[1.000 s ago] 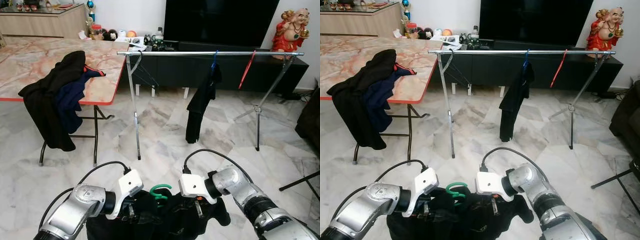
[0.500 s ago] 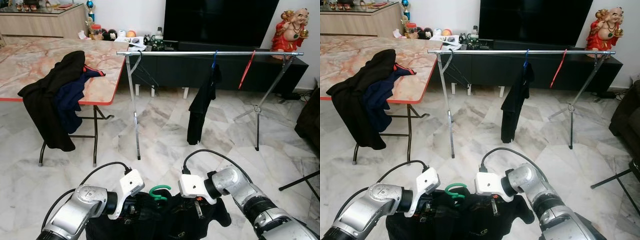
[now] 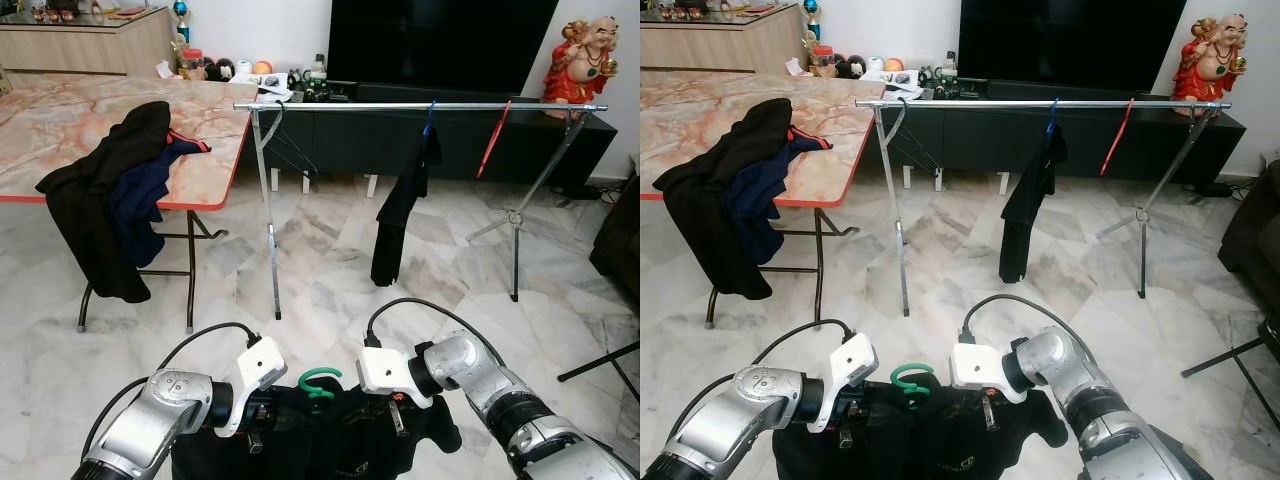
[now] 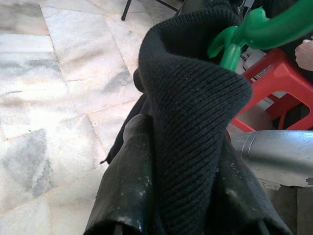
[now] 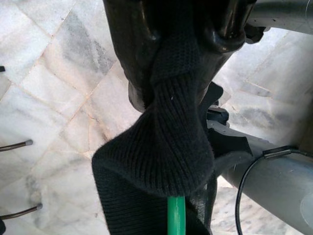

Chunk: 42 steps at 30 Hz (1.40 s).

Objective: Hang hanger

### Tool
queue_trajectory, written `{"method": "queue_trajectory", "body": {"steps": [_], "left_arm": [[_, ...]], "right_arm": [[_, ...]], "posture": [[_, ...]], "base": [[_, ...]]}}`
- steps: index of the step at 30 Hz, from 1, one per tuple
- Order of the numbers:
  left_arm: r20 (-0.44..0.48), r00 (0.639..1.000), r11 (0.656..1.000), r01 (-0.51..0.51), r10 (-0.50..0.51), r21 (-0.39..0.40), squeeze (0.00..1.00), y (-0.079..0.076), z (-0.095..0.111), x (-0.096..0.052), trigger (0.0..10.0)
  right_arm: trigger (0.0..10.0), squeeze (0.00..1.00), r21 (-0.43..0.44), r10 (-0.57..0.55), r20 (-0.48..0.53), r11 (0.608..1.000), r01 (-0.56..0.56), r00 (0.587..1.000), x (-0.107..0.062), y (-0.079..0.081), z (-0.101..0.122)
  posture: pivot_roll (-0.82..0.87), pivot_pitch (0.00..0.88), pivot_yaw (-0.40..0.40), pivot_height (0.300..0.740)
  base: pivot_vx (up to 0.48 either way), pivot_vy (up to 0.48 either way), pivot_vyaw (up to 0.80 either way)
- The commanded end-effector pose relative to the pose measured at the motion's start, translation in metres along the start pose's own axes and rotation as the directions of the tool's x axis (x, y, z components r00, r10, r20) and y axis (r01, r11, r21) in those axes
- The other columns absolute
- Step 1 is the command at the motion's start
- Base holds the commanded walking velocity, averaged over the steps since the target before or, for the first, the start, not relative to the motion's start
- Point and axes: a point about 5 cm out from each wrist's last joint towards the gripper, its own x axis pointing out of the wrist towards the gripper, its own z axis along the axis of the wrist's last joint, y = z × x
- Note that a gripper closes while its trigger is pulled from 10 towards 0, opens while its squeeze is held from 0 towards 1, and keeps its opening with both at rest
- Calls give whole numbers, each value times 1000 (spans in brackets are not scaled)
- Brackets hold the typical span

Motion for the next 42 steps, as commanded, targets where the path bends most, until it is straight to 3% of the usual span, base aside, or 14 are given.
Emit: {"method": "queue_trajectory", "body": {"steps": [1, 24, 25, 26, 27, 28, 29, 30, 31, 42], "left_arm": [[7, 1000, 1000, -7, 7, 13, 0, 4, 6, -1, 0], [10, 1000, 1000, -16, 16, 15, 0, 8, 5, -2, 0], [10, 1000, 1000, -17, 17, 15, 0, 8, 5, -2, 0], [10, 1000, 1000, -17, 17, 18, 0, 8, 5, -1, 0], [10, 1000, 1000, -17, 17, 18, 0, 8, 5, -1, 0], [10, 1000, 1000, -18, 18, 20, 0, 8, 5, -1, 0], [10, 1000, 1000, -18, 18, 21, 0, 8, 5, -1, 0], [10, 1000, 1000, -18, 18, 22, 0, 8, 5, -1, 0], [12, 1000, 1000, -21, 21, 21, 0, 8, 5, 0, 0], [-2, 993, 992, -115, 115, 52, 0, 17, 1, 1, 0]], "right_arm": [[0, 0, -12, -38, 31, 999, 39, 999, -8, -8, 7], [0, 0, 15, -64, 28, 998, 64, 998, -10, -8, 3], [3020, 0, 14, -67, 28, 998, 67, 997, -9, -8, 4], [4706, 0, 15, -78, 24, 997, 78, 997, -9, -9, 4], [4706, 0, 15, -78, 24, 997, 78, 997, -9, -9, 4], [10000, 0, 29, -72, 25, 997, 71, 997, -9, -8, 3], [10000, 90, 35, -66, 27, 997, 65, 997, -9, -8, 3], [10000, 890, 40, -59, 29, 998, 58, 998, -10, -8, 3], [10000, 1000, 40, -51, 28, 998, 49, 998, -10, -8, 2], [10000, 1000, 28, 24, -4, 999, -24, 1000, -18, -3, -2]], "posture": [[197, 18, -82, 740], [181, 3, -62, 740], [181, 3, -62, 740], [182, 0, -64, 740], [182, 0, -64, 740], [184, 0, -66, 740], [185, 0, -66, 740], [184, 0, -68, 740], [183, 0, -69, 740], [171, 0, -75, 740]], "base": [[0, 0, 0], [0, 0, 0], [0, 0, 0], [0, 0, 0], [0, 0, 0], [0, 0, 0], [0, 0, 0], [0, 0, 0], [0, 0, 0], [0, 0, 0]]}}
